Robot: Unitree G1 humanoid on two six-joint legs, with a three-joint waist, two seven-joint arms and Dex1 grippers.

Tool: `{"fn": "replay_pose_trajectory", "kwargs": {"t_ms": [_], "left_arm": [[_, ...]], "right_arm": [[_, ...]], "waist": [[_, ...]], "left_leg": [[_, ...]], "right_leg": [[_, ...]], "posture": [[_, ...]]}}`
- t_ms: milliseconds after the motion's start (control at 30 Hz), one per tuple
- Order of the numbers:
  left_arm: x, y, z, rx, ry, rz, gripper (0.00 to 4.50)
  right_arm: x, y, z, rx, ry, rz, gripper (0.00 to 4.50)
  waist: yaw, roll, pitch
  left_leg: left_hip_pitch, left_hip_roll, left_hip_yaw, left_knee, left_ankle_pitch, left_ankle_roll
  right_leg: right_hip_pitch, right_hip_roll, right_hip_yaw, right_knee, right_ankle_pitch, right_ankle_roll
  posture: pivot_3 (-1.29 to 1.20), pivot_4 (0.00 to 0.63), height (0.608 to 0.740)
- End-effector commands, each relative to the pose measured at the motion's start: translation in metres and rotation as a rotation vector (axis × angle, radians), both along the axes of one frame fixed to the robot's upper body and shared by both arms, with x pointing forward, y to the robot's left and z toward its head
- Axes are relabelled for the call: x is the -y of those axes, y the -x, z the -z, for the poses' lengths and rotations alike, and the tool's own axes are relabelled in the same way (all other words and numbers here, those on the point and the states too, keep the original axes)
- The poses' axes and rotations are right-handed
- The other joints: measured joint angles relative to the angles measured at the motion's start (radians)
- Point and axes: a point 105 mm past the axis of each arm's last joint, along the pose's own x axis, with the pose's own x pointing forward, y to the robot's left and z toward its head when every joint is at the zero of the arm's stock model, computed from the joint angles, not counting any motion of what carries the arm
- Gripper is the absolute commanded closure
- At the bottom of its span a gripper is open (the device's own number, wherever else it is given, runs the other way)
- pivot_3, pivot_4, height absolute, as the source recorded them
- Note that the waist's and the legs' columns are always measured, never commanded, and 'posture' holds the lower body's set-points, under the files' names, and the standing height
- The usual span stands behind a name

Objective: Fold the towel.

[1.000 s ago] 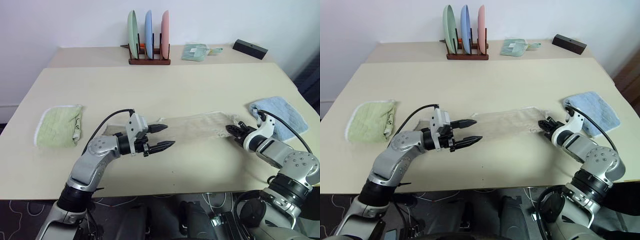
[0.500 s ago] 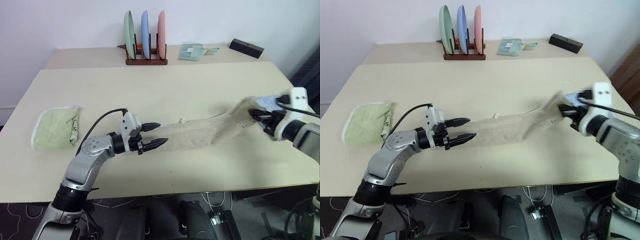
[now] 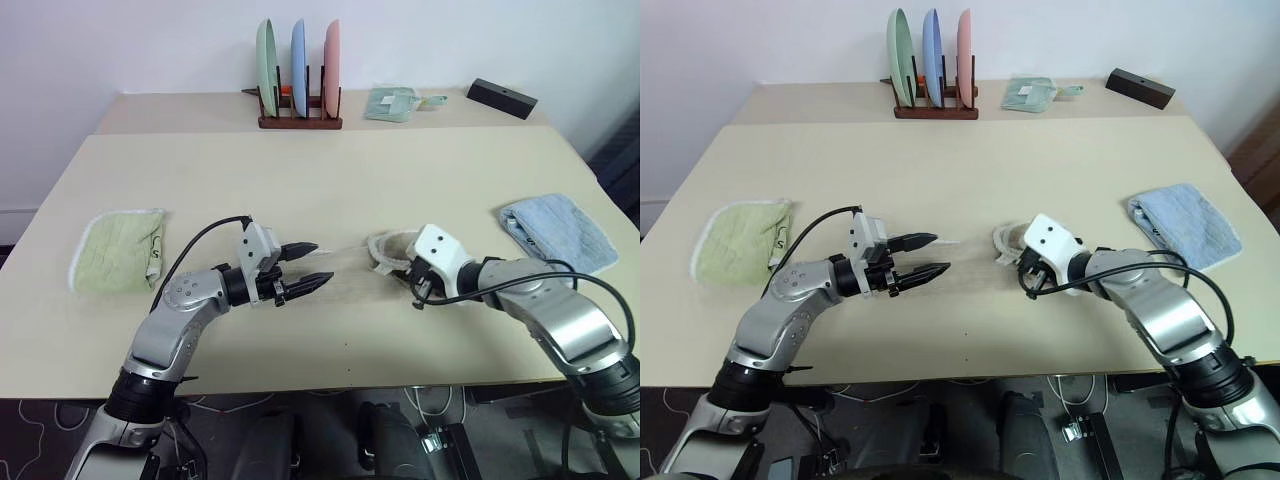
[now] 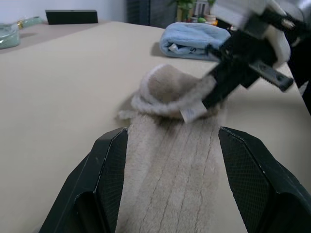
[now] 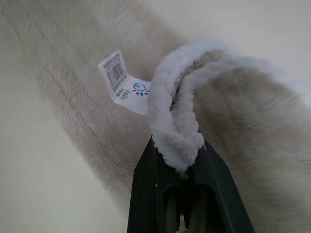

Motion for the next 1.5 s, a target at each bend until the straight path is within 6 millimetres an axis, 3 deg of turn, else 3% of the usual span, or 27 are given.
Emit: {"fn": "replay_pose_trajectory", "kwargs": {"t_ms": [33,167,300,500,600,667,800,1067,1167,1267,1367,1467,1500], "left_arm": [[-0.002,0.003,-0.010,0.041,0.011,-0.008,1.52],[-0.001,0.003,-0.008,0.037,0.008,-0.006,1.52],[-0.002,0.002,-0.007,0.033,0.005,-0.009,1.52],[-0.010,0.003,-0.005,0.013,0.016,-0.039,1.52],[-0.013,0.005,-0.001,-0.003,0.014,-0.057,1.52],[-0.013,0.006,0.002,-0.019,0.014,-0.064,1.52],[-0.009,0.015,0.010,-0.086,0.033,-0.081,1.52],[-0.012,0.032,0.016,-0.202,0.077,-0.155,1.52],[-0.019,0.040,0.020,-0.266,0.100,-0.193,1.52],[-0.030,0.049,0.023,-0.330,0.127,-0.243,1.52],[-0.036,0.058,0.026,-0.381,0.140,-0.256,1.52],[-0.045,0.072,0.030,-0.515,0.229,-0.284,0.63],[-0.046,0.077,0.032,-0.569,0.277,-0.308,0.14]], "right_arm": [[0.001,-0.002,-0.010,0.064,0.024,-0.026,4.48],[0.004,0.000,-0.016,0.067,0.018,-0.043,4.48],[0.005,0.022,-0.040,0.088,-0.093,-0.155,2.85],[0.024,0.034,-0.053,0.046,-0.185,-0.162,2.85],[0.035,0.013,-0.056,0.077,-0.242,-0.046,3.65],[0.040,-0.003,-0.049,0.116,-0.214,0.018,4.48],[0.028,-0.022,-0.023,0.100,-0.281,0.049,4.48],[0.021,-0.026,0.029,0.057,-0.222,0.064,4.48],[0.019,-0.022,0.031,0.073,-0.227,0.038,4.48],[0.013,-0.020,0.003,0.123,-0.346,-0.002,4.48],[0.016,-0.022,-0.019,0.132,-0.407,0.001,3.68],[0.013,-0.018,-0.060,0.192,-0.451,-0.081,2.28],[0.012,-0.017,-0.070,0.216,-0.436,-0.105,1.75]], "waist": [[0.000,0.000,0.000],[0.000,0.000,0.000],[0.002,0.000,0.000],[-0.001,0.000,0.000],[-0.002,0.000,0.000],[-0.001,0.000,0.000],[-0.001,-0.001,0.000],[-0.001,0.000,0.000],[-0.002,0.000,0.000],[-0.002,0.000,0.000],[-0.001,0.000,0.000],[-0.002,0.000,0.000],[-0.002,0.000,0.000]], "left_leg": [[0.000,0.000,0.000,0.000,0.000,0.000],[0.000,0.000,0.000,0.000,0.000,0.000],[0.000,0.000,0.000,0.000,0.000,0.000],[0.001,0.000,0.000,0.000,0.000,0.001],[0.001,0.001,0.000,0.000,0.000,0.000],[0.001,0.001,0.000,0.000,0.000,0.000],[0.001,0.000,0.000,0.000,0.000,0.000],[0.001,0.000,0.000,0.000,0.000,0.000],[0.001,0.000,0.000,0.000,0.000,0.000],[0.002,0.000,0.000,0.000,0.000,0.000],[0.001,0.000,0.000,0.000,0.000,0.000],[0.002,0.000,-0.001,0.000,0.000,0.000],[0.001,0.000,-0.001,0.000,0.000,0.000]], "right_leg": [[0.000,0.000,0.000,0.000,0.000,0.000],[0.000,0.000,0.000,0.000,0.000,-0.001],[0.000,0.000,0.000,0.000,0.000,0.000],[0.001,0.000,0.000,-0.001,0.000,-0.001],[0.001,0.000,0.000,0.000,0.000,-0.001],[0.001,0.000,0.000,0.000,-0.001,-0.001],[0.001,0.000,0.000,0.000,-0.001,-0.003],[0.001,-0.001,0.000,0.000,0.000,-0.001],[0.001,0.000,0.000,0.000,0.000,-0.001],[0.001,0.000,0.000,0.000,0.000,-0.001],[0.001,-0.001,0.000,0.000,-0.001,-0.002],[0.001,-0.001,0.000,0.000,-0.002,-0.003],[0.001,-0.001,0.000,0.000,-0.002,-0.003]], "posture": [[0.00,0.150,0.737],[0.00,0.150,0.737],[0.00,0.150,0.737],[0.00,0.150,0.737],[0.00,0.150,0.737],[0.00,0.150,0.737],[0.00,0.150,0.737],[0.00,0.150,0.737],[0.00,0.150,0.737],[0.00,0.150,0.737],[0.00,0.150,0.737],[0.00,0.150,0.737],[0.00,0.150,0.737]]}}
